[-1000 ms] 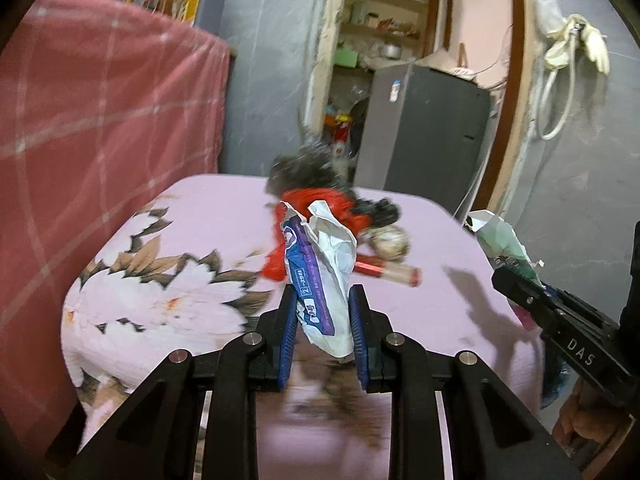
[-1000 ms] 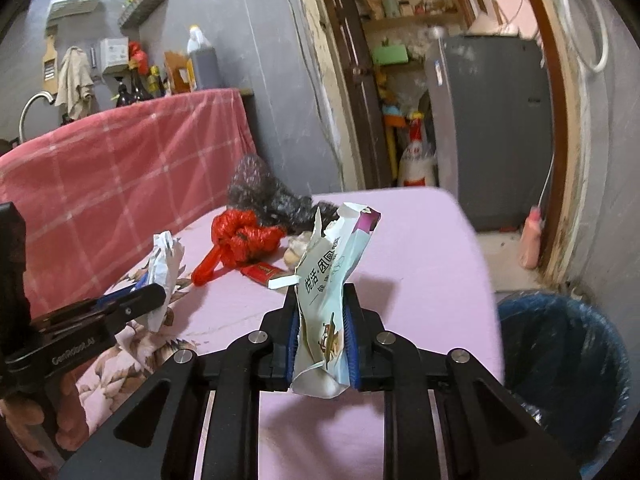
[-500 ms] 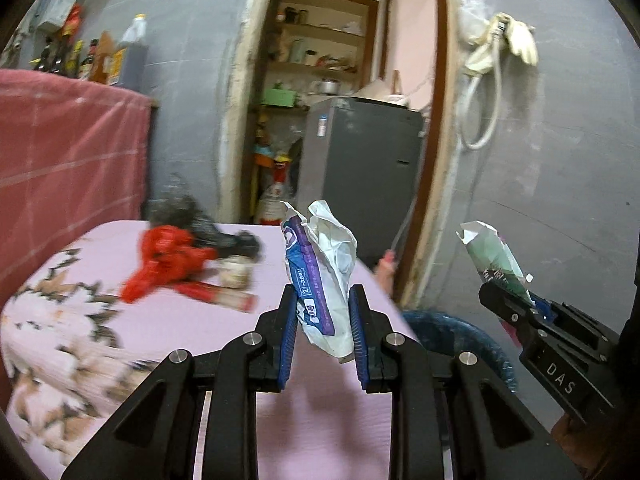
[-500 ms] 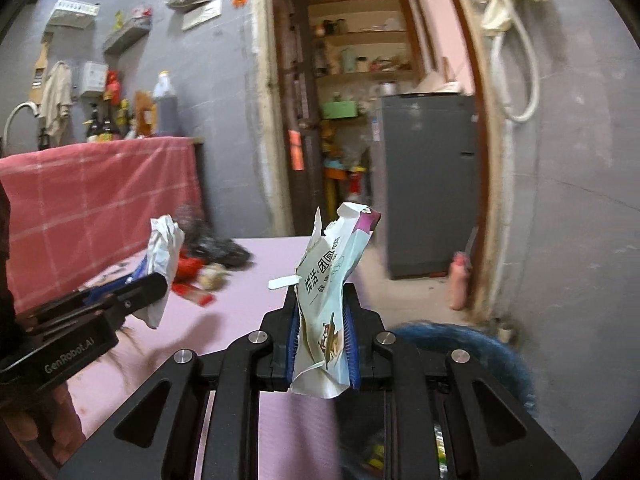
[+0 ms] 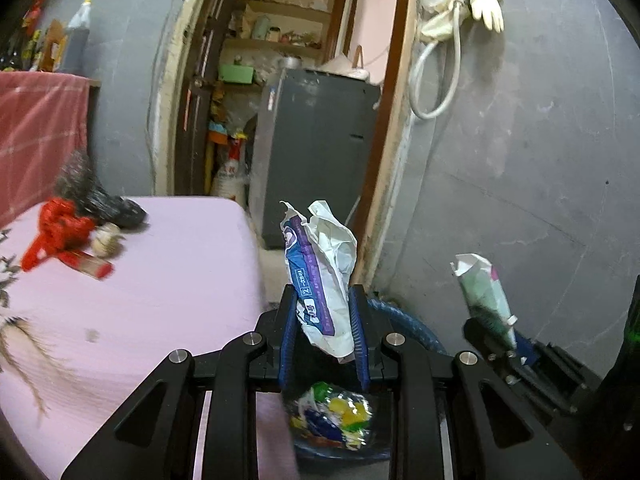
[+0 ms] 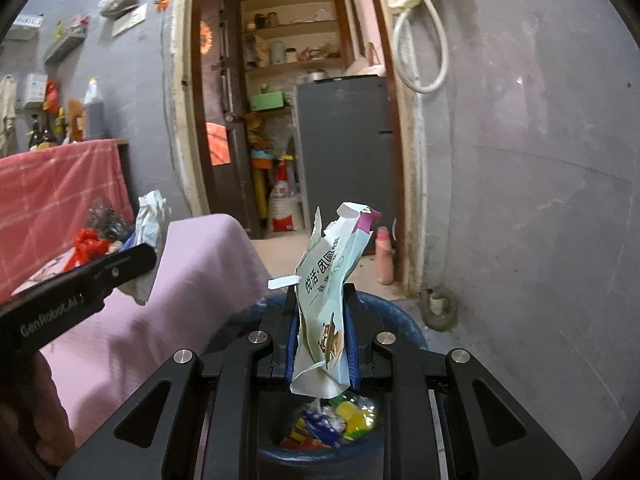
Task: Collect trash
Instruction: 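Carry the tissue packet with the left tool while the right tool carries the pale green wrapper to the bin, then open the left tool over the bin while the right tool releases the pale green wrapper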
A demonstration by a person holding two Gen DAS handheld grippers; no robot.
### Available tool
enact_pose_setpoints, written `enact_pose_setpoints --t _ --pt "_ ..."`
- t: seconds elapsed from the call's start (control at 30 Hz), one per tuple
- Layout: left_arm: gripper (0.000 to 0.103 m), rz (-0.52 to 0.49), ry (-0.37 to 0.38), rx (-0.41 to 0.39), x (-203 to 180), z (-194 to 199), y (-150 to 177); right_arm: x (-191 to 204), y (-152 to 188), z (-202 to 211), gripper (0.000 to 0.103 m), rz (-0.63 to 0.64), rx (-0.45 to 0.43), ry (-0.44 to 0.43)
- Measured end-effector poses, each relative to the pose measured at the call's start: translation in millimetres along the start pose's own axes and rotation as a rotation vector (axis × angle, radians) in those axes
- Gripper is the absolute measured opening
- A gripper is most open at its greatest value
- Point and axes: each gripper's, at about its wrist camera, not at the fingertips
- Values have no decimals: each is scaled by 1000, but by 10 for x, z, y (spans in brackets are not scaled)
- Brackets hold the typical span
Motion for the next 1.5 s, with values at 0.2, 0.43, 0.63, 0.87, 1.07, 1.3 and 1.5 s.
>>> enact_pose_setpoints --t 0.2,0.43,0.63,0.87,1.07,1.3,1.5 --pt "21 26 -12 104 -92 -267 149 -181 150 -127 17 -61 63 -10" --pt "21 33 -31 215 -62 -480 283 -260 264 -207 18 -90 128 -33" --pt "22 42 -39 289 -44 -601 374 -329 347 -275 20 -120 179 -38" --pt "25 42 -26 270 -54 -564 401 -405 312 -285 23 -152 189 -26" --pt "26 69 -15 226 -12 -467 336 -396 270 -273 31 -148 182 -23" --pt "35 105 -21 129 103 -252 128 -356 158 -185 40 -149 130 -18" --pt "54 120 -50 40 263 -24 -90 -241 -112 10 56 -127 9 -25"
Point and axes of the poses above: each gripper's, at about its wrist camera, not at the fingertips, and z roughly against the way its jaws point, x to its left, y to its underside, and after that the axes turned 6 degrees about -x, right-handed
